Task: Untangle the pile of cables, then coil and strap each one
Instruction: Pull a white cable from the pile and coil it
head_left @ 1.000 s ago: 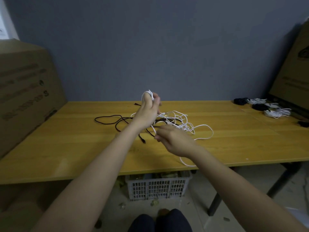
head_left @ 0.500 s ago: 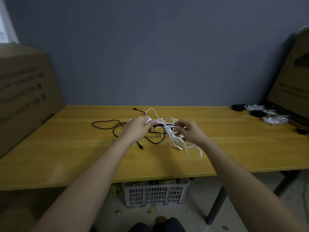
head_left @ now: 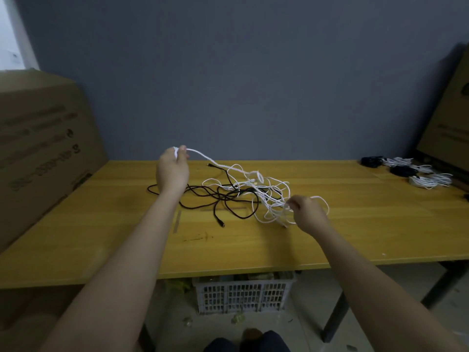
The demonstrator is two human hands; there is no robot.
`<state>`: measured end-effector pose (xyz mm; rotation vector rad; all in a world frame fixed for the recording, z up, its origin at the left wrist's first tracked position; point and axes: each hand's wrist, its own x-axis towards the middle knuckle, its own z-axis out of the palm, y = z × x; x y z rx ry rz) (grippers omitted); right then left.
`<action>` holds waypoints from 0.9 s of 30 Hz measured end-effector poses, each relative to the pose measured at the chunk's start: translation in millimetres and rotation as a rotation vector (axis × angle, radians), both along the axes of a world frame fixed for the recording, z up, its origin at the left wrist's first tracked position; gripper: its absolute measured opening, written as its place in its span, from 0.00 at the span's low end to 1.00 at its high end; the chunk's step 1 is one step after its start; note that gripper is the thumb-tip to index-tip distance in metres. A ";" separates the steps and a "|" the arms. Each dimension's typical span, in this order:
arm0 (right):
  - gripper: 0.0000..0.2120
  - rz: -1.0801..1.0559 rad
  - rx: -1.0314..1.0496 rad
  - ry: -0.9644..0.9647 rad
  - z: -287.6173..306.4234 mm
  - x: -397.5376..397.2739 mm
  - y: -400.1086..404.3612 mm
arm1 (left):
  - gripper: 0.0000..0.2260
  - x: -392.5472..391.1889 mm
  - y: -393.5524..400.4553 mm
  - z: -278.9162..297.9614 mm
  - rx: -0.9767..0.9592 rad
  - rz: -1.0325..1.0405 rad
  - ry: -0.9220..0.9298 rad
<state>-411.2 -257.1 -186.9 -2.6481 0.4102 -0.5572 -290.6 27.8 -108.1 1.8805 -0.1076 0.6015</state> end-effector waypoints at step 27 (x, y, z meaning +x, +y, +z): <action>0.10 0.137 0.952 -0.837 113.6 12.1 66.6 | 0.17 -67.4 -43.2 39.0 -0.359 -1.009 0.184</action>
